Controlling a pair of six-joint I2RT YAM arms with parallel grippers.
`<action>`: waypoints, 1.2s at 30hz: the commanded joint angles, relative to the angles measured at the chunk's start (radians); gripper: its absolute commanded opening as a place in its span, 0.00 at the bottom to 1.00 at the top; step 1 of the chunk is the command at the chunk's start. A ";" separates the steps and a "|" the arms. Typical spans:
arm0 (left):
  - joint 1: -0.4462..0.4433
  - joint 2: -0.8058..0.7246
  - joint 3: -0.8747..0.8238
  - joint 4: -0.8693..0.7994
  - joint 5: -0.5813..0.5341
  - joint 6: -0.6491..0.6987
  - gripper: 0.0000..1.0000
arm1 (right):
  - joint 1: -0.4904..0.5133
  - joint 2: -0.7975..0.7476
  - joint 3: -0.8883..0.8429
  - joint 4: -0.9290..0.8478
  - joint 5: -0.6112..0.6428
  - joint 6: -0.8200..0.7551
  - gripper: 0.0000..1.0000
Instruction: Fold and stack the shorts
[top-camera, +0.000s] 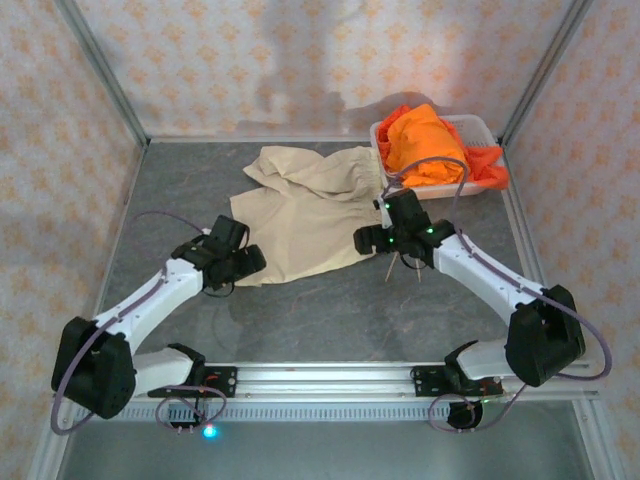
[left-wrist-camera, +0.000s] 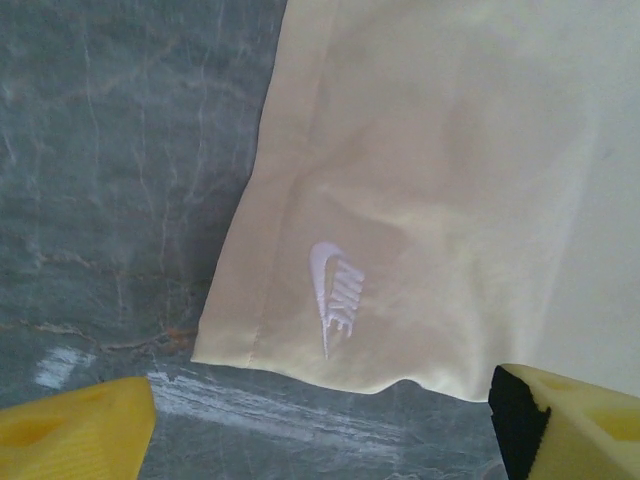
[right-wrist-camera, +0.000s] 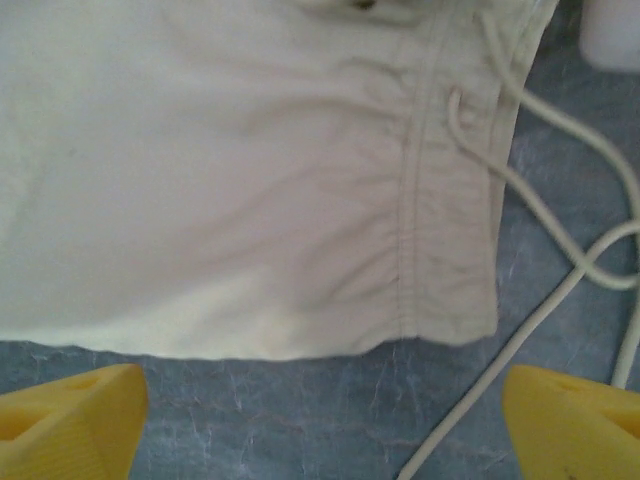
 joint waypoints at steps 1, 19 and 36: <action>-0.006 0.070 -0.012 0.065 -0.040 -0.023 0.83 | 0.005 -0.032 -0.023 0.067 0.003 0.049 0.91; -0.013 0.179 0.029 0.083 -0.100 -0.010 0.00 | 0.006 -0.038 -0.041 0.054 0.042 0.052 0.90; 0.065 -0.041 0.271 -0.227 -0.251 0.163 0.00 | 0.232 0.019 -0.040 -0.024 0.152 -0.341 0.86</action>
